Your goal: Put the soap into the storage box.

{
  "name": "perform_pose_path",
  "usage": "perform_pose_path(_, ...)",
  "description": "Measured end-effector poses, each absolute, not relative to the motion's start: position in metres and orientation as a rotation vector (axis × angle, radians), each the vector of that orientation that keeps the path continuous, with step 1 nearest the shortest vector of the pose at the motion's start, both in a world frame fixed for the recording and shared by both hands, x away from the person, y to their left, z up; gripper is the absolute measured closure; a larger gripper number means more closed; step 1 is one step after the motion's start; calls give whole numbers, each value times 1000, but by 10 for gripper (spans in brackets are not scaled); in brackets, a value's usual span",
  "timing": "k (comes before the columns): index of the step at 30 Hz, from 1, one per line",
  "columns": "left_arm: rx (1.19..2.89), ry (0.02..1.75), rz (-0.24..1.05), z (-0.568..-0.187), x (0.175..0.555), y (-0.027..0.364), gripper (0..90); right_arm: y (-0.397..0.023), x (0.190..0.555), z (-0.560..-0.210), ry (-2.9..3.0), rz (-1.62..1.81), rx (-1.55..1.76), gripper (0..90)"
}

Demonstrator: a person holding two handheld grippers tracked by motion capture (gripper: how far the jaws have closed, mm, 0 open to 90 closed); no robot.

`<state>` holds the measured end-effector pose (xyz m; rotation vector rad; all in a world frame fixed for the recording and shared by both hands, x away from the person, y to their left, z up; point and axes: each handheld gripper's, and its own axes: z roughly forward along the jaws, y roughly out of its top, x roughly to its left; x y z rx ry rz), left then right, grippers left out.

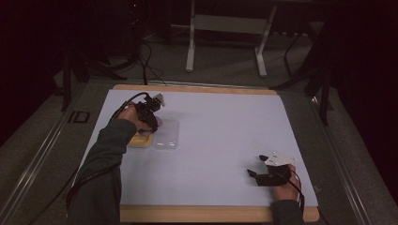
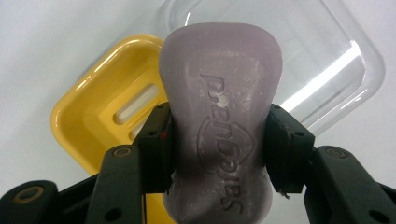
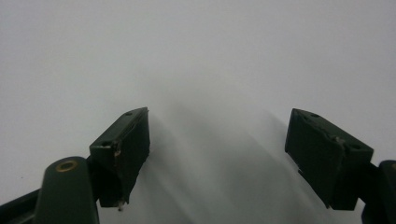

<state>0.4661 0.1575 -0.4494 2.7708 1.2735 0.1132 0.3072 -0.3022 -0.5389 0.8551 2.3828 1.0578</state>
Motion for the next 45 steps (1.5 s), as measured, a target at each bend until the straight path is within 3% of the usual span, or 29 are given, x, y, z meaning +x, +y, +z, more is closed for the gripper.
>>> perform_pose_path(45,2579,1579,119,-457,472,186,500,-302,307,-539,2387,1050,850,219)
